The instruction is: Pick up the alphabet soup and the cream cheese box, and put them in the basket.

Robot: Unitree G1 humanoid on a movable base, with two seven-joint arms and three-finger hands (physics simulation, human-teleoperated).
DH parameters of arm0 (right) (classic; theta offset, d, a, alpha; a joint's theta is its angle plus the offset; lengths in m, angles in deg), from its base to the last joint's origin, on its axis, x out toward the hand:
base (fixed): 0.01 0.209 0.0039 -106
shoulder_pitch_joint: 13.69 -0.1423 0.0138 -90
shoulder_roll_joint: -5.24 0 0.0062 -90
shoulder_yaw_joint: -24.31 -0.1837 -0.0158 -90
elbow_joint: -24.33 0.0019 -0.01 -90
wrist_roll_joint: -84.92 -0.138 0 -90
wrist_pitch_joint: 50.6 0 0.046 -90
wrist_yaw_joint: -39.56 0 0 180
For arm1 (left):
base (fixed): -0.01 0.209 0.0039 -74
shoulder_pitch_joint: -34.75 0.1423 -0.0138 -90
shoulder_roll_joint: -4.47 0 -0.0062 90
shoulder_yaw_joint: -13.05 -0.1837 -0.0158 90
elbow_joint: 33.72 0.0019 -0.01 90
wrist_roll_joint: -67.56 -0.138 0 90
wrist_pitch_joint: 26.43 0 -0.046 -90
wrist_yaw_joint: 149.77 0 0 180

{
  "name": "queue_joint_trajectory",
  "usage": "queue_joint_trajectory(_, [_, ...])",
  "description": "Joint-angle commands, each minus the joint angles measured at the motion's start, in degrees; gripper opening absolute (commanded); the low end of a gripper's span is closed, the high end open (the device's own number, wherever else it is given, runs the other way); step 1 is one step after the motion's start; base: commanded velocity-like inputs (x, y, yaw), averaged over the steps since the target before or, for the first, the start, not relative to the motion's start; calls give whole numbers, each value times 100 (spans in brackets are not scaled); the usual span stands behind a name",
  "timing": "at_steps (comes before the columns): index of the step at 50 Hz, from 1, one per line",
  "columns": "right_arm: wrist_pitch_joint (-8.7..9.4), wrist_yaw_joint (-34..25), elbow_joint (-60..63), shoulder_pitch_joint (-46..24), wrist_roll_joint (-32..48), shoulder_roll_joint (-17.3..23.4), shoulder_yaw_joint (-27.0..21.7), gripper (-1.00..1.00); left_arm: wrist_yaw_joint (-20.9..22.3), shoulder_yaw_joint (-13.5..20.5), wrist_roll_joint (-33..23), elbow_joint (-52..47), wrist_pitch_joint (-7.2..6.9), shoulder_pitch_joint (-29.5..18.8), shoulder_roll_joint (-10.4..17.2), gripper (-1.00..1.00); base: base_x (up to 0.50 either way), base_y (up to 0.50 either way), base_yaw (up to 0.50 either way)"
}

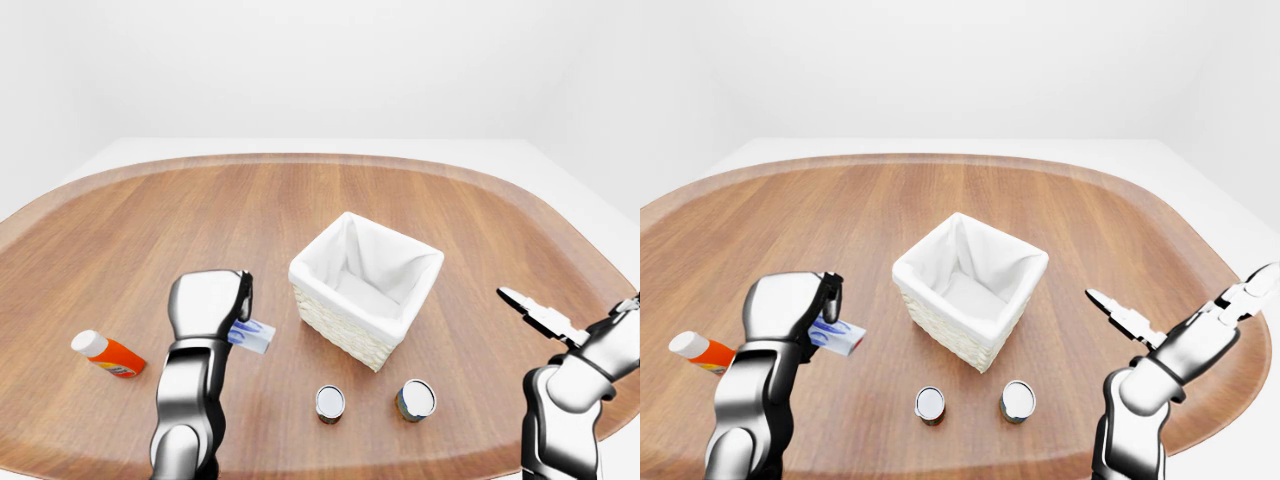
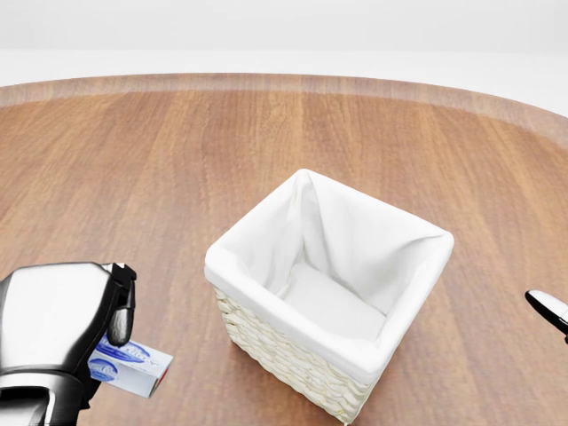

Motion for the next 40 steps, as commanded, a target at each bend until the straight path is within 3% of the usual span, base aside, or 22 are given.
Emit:
queue_joint_trajectory(1, [-24,0,-40,-15,-22,10,-7,100,1204,-211,-406,-783,0,-810,-184,-100,0,0,0])
queue_joint_trajectory(8, [50,0,70,12,-35,-12,-18,100,2091,-204,-833,-903,0,-1800,-235,-100,0,0,0])
queue_joint_trajectory(12, [-33,0,-49,-16,-33,4,-7,100,2091,-302,-1058,-927,53,-2292,-313,-100,0,0,0])
queue_joint_trajectory(20, [23,0,44,12,-73,-6,-22,100,2091,-315,-1251,-433,17,-3212,-377,-100,0,0,0])
queue_joint_trajectory(22, [3,0,16,7,-81,-5,-22,100,2091,-409,-1382,-254,74,-3447,-408,-100,0,0,0])
queue_joint_trajectory(29, [43,0,104,34,-87,-23,-27,100,2091,-539,-1628,397,128,-3992,-648,-100,0,0,0])
queue_joint_trajectory(33, [-44,0,11,20,-79,-15,-19,100,2091,-609,-1767,818,165,-4352,-720,-100,0,0,0])
queue_joint_trajectory(36, [38,0,88,27,-87,-22,-27,100,2091,-657,-1856,1041,176,-4537,-796,-100,0,0,0])
queue_joint_trajectory(40, [49,0,111,37,-98,-28,-34,100,2091,-716,-1970,1552,126,-4776,-946,-100,0,0,0])
